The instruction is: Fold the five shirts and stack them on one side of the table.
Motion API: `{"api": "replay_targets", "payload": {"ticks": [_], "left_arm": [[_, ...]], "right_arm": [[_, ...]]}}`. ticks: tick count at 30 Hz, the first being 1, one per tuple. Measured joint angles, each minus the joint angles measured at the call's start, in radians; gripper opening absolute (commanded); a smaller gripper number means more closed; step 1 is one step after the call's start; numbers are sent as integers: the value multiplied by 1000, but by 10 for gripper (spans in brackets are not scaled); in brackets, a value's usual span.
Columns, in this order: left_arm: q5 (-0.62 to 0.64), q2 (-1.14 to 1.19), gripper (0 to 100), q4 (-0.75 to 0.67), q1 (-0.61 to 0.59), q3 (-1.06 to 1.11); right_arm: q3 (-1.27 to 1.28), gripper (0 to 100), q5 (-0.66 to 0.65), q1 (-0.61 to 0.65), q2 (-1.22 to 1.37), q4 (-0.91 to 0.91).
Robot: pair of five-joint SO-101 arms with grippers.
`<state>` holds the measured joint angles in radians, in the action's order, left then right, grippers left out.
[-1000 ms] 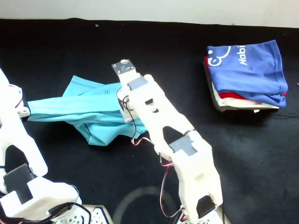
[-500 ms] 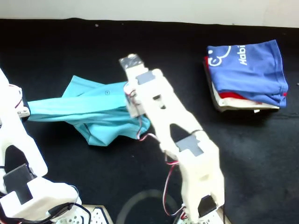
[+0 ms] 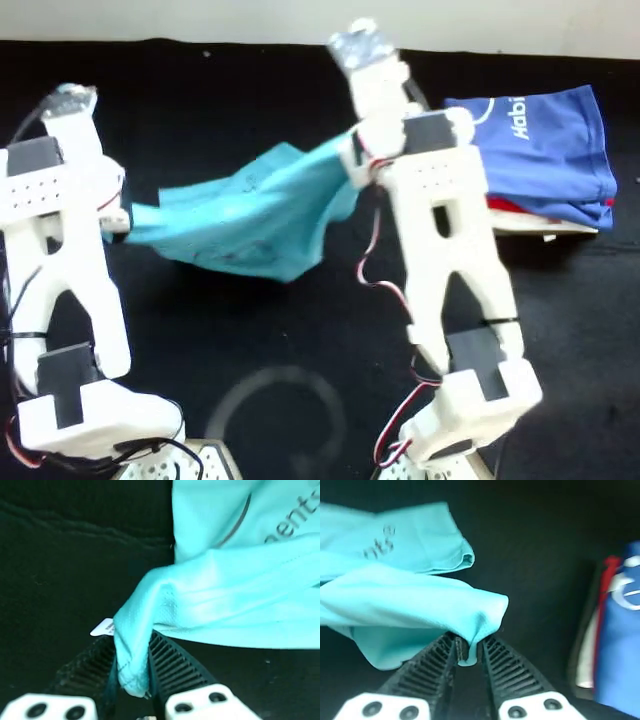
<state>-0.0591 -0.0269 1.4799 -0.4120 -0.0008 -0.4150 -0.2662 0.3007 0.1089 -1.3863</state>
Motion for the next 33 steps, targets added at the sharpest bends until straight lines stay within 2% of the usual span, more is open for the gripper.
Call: {"api": "replay_targets", "payload": {"ticks": [4, 9, 13, 20, 26, 30, 33], "left_arm": [[61, 0, 9, 103, 34, -203], [107, 0, 8, 245, 68, -494], [110, -2, 8, 275, 77, -565], [110, -2, 8, 281, 77, -419], [75, -2, 8, 281, 78, -192], [0, -2, 8, 278, 78, -78], [-74, -2, 8, 276, 78, -3]], "right_arm": [[-133, 5, -5, -51, -17, -21], [-278, 5, -86, -69, -18, -107], [-370, 5, -98, -69, -23, -195], [-428, 5, -98, -69, -28, -350], [-411, 5, -98, -61, -37, -367], [-259, 5, -68, -2, -147, -367], [-46, 5, -38, 64, -295, -365]]}}
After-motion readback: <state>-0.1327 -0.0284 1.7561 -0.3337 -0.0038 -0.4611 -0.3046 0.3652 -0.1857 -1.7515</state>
